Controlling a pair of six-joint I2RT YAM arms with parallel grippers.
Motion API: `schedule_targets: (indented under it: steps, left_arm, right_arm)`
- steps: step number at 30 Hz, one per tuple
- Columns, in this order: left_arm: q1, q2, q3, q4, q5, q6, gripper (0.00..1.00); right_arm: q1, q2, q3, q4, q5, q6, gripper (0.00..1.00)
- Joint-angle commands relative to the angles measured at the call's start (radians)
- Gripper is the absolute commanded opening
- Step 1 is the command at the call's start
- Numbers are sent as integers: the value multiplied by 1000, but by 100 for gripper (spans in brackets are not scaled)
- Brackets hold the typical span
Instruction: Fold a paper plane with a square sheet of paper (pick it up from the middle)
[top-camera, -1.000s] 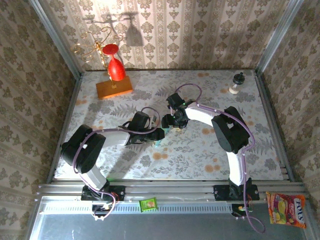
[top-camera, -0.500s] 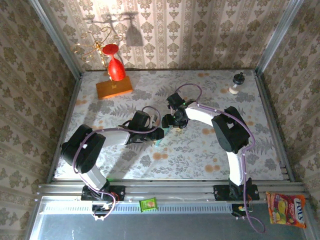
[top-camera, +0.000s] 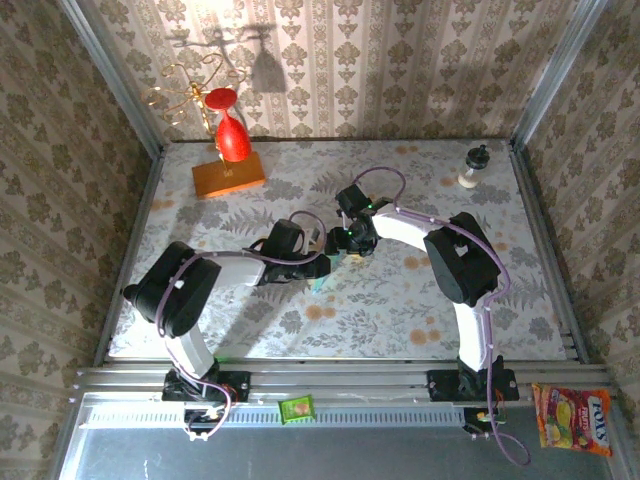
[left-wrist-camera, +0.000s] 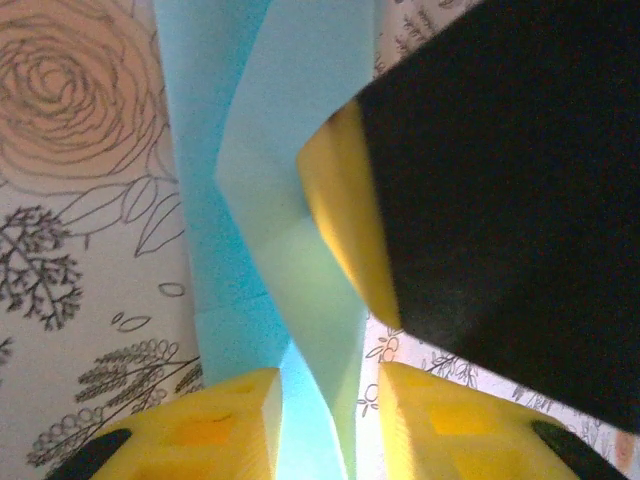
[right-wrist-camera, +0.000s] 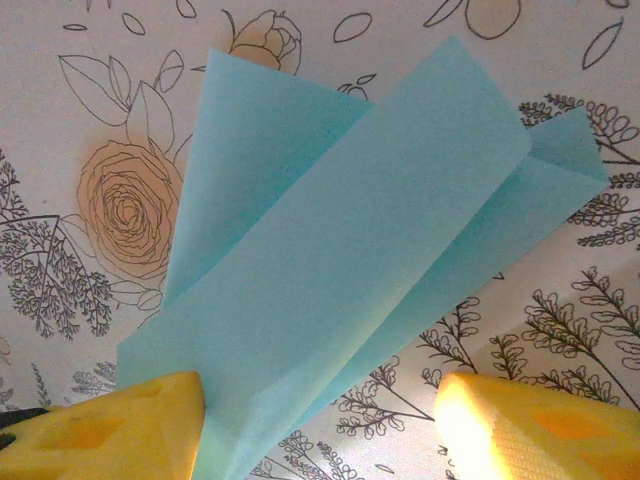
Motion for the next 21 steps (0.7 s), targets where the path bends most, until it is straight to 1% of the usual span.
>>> schedule_targets:
  steps: [1,11,21]
  left_arm:
    - [-4,23,27,22,18,28,29]
    - [0,43,30,34,28,48,22]
    - [16,42,22,76,80,51,8]
  right_arm:
    - [1,101,-31,0,-14,10,68]
    - [-10,99,-35,5,-30,18,67]
    - [-32,63,-41,5,-69,19,67]
